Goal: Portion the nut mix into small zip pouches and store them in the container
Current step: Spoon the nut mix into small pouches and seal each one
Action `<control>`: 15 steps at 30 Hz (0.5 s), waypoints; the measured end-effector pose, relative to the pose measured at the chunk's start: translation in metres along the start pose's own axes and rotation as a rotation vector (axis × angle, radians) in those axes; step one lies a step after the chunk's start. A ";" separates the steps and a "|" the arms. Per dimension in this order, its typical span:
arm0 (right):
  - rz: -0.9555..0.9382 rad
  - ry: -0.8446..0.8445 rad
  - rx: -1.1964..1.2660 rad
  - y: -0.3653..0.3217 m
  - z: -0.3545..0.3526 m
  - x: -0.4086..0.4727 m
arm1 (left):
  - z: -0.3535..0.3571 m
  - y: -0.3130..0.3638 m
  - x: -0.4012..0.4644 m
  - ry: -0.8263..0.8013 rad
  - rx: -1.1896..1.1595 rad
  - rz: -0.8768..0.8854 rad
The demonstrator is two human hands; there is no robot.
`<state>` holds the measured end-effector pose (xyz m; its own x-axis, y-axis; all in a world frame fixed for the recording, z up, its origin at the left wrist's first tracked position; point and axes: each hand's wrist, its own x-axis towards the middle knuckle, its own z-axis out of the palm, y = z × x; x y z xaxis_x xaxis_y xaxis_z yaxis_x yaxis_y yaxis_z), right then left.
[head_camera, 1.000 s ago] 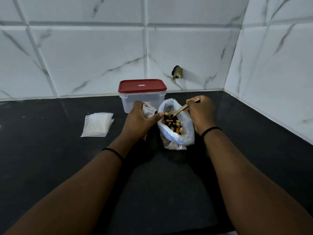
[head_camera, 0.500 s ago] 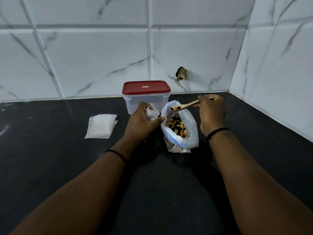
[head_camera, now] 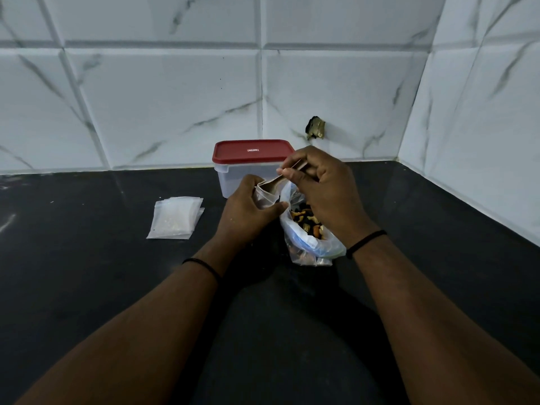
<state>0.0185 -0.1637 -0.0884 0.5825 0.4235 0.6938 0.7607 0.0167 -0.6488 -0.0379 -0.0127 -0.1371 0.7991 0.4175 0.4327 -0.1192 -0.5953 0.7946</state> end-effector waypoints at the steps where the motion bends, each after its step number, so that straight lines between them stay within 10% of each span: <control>1: -0.013 0.035 0.002 0.000 -0.001 0.000 | 0.000 0.000 0.000 -0.001 -0.007 -0.003; 7: 0.217 0.503 -0.063 0.019 -0.024 0.006 | 0.000 0.002 -0.001 -0.028 0.005 -0.038; 15: 0.277 0.094 -0.397 0.046 -0.019 -0.001 | 0.002 0.004 -0.002 -0.105 0.034 -0.049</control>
<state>0.0581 -0.1804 -0.1129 0.7876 0.2795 0.5492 0.6135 -0.4394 -0.6562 -0.0390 -0.0174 -0.1362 0.8608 0.3735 0.3458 -0.0601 -0.6001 0.7977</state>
